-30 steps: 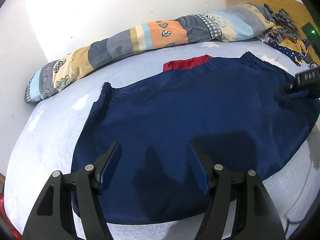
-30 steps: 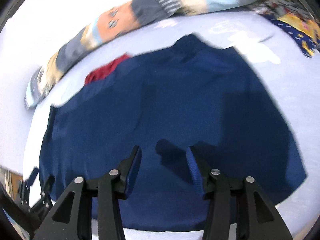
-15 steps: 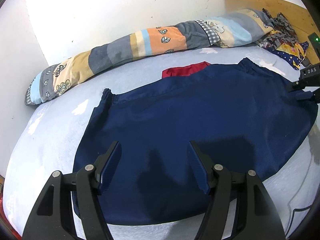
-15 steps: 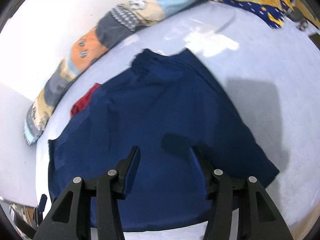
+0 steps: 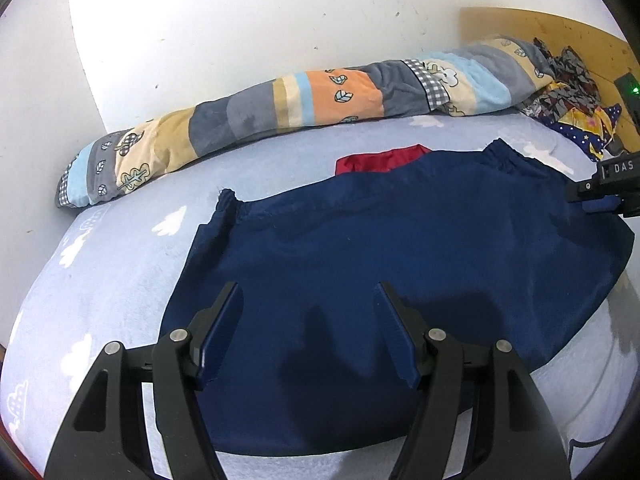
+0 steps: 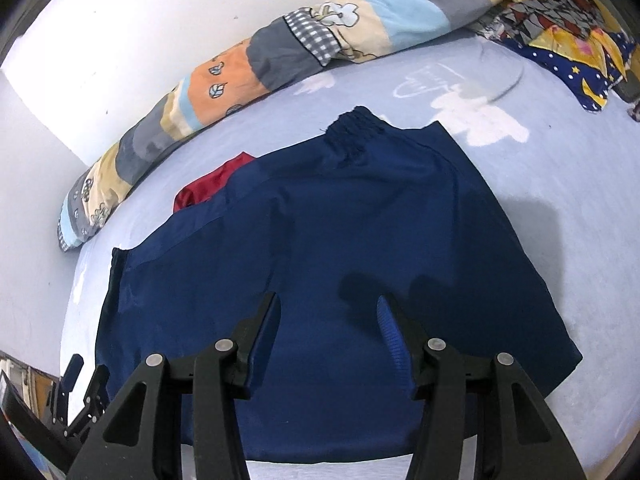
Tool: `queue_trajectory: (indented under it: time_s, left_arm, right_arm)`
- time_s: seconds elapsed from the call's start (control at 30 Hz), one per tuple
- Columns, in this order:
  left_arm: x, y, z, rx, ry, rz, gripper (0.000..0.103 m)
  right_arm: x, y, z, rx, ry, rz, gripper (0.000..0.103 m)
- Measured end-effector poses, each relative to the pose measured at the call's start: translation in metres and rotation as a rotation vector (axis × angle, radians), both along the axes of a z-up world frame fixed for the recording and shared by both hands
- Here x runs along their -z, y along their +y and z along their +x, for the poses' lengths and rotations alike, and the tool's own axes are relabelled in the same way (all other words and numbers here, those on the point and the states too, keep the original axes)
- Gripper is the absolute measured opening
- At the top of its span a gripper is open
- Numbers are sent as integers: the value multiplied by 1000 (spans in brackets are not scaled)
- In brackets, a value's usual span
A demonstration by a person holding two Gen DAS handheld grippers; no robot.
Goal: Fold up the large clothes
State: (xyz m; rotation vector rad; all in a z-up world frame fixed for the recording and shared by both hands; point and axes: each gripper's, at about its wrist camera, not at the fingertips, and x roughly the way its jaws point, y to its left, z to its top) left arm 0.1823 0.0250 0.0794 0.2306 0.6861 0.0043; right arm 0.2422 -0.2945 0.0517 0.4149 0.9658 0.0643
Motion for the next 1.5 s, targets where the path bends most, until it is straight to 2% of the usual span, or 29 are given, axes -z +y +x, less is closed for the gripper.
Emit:
queue_trajectory:
  time_s: [0.37, 0.7, 1.13, 1.27, 1.4, 1.5]
  left_arm:
    - [0, -1, 0, -6, 2, -2, 67]
    - [0, -3, -1, -6, 4, 4, 67]
    - [-1, 4, 1, -41, 0, -9, 67]
    - [-7, 17, 2, -105, -24, -33, 67]
    - [-17, 49, 0, -241, -51, -116, 69]
    - [-16, 74, 2, -326, -30, -189, 69]
  right_arm:
    - [-3, 3, 0, -14, -9, -5, 53]
    - [-1, -13, -6, 39, 4, 29, 54]
    - [-4, -3, -5, 5, -1, 10, 54]
    - [-5, 5, -5, -9, -5, 5, 54]
    - [-6, 22, -4, -56, -8, -15, 54]
    - [-5, 35, -5, -97, -8, -33, 53]
